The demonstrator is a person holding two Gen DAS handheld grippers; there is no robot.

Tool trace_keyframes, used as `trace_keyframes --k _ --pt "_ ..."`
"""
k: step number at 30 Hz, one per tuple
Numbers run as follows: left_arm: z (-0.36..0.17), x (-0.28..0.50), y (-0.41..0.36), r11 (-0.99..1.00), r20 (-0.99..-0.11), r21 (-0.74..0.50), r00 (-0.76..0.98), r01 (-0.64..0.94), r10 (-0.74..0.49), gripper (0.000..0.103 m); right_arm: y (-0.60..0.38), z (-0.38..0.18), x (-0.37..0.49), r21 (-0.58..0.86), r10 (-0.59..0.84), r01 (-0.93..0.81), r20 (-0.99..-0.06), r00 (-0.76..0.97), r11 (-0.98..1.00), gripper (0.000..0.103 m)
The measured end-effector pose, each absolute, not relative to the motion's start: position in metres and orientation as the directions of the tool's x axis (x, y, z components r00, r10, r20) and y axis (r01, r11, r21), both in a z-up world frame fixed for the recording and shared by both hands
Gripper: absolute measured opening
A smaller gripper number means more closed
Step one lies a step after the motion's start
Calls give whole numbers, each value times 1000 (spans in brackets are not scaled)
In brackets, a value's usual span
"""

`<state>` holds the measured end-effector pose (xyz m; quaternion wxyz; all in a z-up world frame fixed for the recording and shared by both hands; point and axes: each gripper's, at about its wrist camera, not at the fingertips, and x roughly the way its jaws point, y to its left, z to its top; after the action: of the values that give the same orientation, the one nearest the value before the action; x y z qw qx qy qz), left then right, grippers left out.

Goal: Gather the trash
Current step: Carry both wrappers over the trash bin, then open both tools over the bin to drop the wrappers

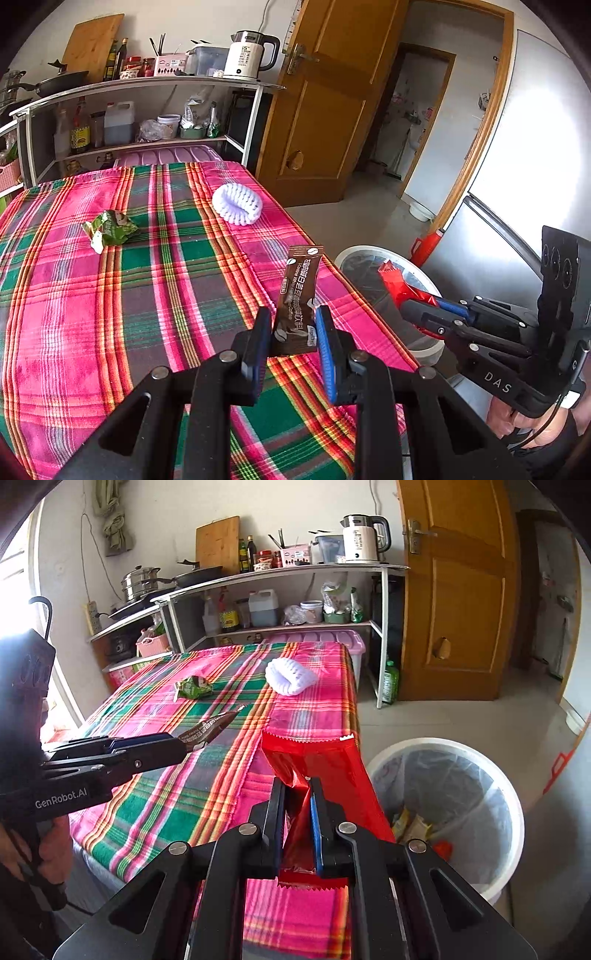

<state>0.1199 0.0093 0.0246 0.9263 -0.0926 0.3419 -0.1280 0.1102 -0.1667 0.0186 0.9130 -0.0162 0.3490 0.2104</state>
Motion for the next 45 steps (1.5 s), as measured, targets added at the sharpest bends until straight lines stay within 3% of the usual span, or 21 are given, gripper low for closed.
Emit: trace_keyframes --k 45 --pt "-20 212 -145 884 -708 -269 545 382 -450 26 -299 -49 155 229 228 -80 -750 620 970 13"
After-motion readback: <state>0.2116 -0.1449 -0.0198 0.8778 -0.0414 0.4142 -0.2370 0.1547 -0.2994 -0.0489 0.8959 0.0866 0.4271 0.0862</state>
